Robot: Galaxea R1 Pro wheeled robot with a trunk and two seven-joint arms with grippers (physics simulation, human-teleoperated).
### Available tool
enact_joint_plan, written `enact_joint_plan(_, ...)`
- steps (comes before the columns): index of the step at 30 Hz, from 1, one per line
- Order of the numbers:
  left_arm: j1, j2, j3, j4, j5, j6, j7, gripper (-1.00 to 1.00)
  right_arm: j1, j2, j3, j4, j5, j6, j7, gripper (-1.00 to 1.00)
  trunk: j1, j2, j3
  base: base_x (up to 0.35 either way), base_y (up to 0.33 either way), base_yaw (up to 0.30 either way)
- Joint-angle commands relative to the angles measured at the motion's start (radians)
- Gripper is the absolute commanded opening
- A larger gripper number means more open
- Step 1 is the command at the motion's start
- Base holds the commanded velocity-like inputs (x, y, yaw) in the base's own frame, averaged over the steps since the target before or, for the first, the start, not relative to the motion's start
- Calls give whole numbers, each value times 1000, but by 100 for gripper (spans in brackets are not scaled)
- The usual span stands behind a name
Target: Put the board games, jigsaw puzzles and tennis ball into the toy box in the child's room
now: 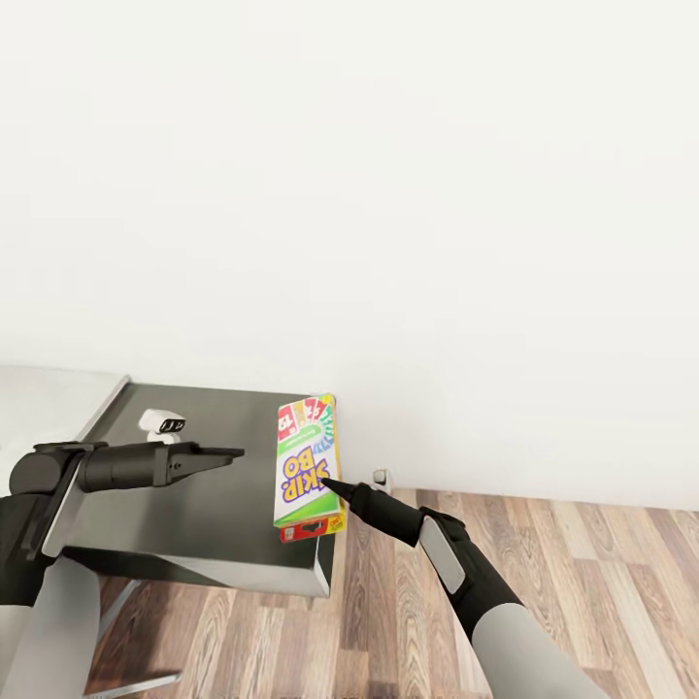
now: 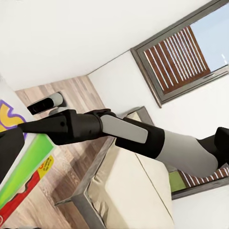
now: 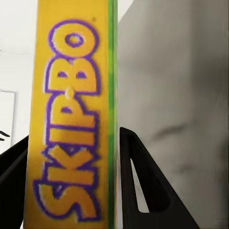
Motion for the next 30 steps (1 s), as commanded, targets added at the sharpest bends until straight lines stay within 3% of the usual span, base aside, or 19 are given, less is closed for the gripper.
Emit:
enact_joint_plan(1,-1,0,0,0,0,10,-4,100,-1,0,1,0,-6,7,-2,-100,0,-2,0,-251,0,0)
enact_joint_plan(15,-1,1,0,1,0,11,-4,100,-1,0,0,0,-6,7,-2,-100,0,-2,23,-124,0,0)
enact_joint_plan(30,-1,1,0,1,0,10,-4,100,-1,-2,0,0,-8,7,-2,-100,0,-2,48,-11,0,0)
